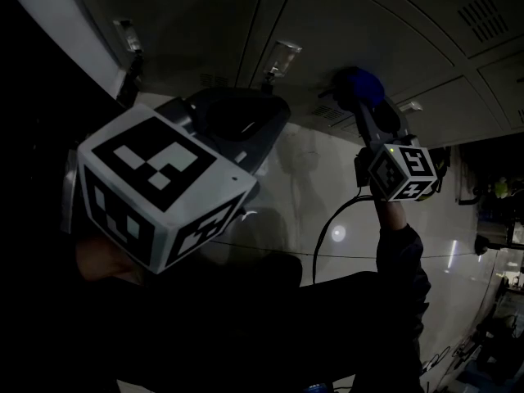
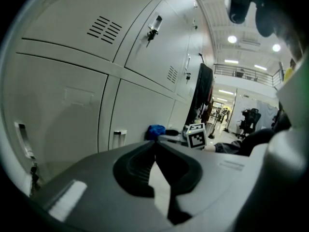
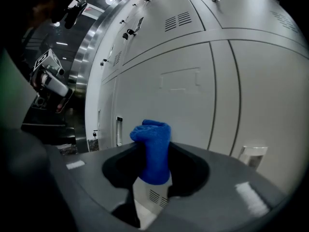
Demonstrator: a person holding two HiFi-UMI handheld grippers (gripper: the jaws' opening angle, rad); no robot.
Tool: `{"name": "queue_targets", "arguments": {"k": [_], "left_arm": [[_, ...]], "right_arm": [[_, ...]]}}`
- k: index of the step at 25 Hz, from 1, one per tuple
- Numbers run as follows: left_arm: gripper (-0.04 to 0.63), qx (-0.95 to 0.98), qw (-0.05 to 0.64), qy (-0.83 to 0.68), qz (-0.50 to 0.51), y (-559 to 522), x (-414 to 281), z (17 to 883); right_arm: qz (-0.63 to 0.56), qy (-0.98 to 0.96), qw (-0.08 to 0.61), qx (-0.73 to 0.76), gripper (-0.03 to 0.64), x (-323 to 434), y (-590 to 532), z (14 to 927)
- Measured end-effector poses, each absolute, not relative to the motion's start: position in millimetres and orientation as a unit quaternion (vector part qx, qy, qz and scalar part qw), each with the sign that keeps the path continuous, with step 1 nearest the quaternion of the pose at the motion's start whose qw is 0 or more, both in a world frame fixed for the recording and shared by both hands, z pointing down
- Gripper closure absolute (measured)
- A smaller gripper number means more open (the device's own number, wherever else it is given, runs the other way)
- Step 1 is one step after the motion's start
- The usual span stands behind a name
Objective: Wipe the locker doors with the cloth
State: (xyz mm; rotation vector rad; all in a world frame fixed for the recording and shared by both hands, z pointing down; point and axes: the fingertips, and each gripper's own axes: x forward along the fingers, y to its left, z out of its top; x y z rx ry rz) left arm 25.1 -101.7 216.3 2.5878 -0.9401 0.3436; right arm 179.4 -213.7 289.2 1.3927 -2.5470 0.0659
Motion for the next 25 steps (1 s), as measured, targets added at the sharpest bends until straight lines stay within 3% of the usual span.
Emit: {"name": "queue_targets", "arguments": {"k": [15, 25], "left_arm": [[0.615, 0.914, 0.19, -0.336, 0.124, -102, 23, 220], [0.615, 0.913, 0.199, -0.337, 0.12, -100, 17, 221]], "right_arm": [[0.042, -0.818, 0.133, 0.558, 0.48, 275, -210, 299], [0.037, -0.847, 0.102, 0.52, 0.486, 220, -183, 298]]}}
